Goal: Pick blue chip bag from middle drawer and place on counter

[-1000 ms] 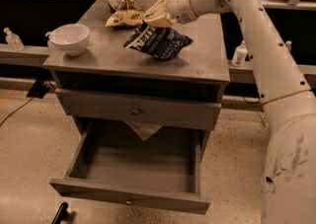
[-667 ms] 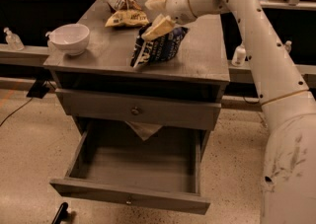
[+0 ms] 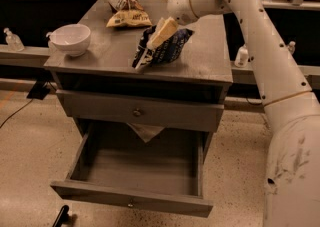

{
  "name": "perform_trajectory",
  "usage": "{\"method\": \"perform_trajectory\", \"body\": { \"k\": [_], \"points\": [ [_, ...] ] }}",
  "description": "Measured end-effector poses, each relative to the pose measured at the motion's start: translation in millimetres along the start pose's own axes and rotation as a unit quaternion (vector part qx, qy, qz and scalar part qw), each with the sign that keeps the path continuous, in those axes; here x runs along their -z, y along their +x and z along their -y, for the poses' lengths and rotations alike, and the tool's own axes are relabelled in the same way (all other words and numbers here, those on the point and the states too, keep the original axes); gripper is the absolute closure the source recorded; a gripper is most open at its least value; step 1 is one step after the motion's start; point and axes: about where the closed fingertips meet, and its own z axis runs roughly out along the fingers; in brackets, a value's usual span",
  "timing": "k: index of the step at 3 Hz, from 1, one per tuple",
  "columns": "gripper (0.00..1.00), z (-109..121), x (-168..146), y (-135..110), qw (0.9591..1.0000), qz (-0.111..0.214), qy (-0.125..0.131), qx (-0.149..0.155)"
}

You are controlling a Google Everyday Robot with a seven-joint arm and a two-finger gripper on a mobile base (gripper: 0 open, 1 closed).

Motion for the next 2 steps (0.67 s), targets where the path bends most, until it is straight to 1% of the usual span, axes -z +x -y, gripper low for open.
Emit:
{"method": "perform_trajectory", "body": {
  "k": [1,2],
  "points": [
    [0.0,1,5,-5,0.9996,0.0,-0.003,0.029],
    [0.0,9,39,-6,0.9967,-0.007,0.019,0.079]
  ]
}}
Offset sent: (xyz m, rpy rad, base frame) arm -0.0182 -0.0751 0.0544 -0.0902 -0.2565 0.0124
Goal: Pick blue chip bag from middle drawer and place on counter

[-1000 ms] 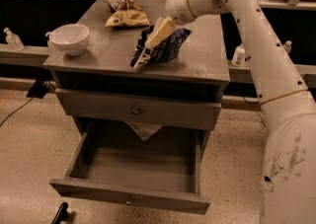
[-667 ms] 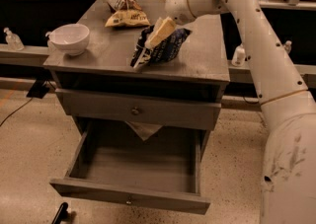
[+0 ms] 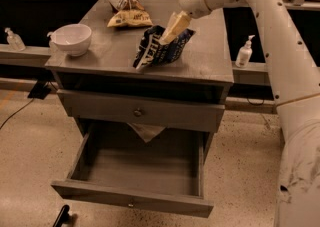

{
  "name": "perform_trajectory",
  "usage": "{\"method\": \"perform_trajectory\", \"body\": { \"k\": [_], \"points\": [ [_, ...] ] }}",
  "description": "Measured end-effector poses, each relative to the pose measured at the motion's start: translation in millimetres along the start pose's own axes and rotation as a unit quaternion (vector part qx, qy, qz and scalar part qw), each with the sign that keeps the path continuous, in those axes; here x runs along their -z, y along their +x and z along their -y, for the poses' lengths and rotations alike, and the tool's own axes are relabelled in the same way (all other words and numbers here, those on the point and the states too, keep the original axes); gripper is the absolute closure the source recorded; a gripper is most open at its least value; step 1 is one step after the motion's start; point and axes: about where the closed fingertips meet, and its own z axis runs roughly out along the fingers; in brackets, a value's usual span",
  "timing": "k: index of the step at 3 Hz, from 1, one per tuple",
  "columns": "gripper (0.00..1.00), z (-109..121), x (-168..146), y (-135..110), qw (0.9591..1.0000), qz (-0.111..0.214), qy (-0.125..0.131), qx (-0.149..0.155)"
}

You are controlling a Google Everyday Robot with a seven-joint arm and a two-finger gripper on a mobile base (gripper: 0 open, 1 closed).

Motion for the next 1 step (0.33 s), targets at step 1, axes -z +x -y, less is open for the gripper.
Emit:
{"method": "perform_trajectory", "body": {
  "k": [1],
  "points": [
    [0.0,-0.1,-0.2,0.0,1.0,0.0,0.0,0.0]
  ]
}}
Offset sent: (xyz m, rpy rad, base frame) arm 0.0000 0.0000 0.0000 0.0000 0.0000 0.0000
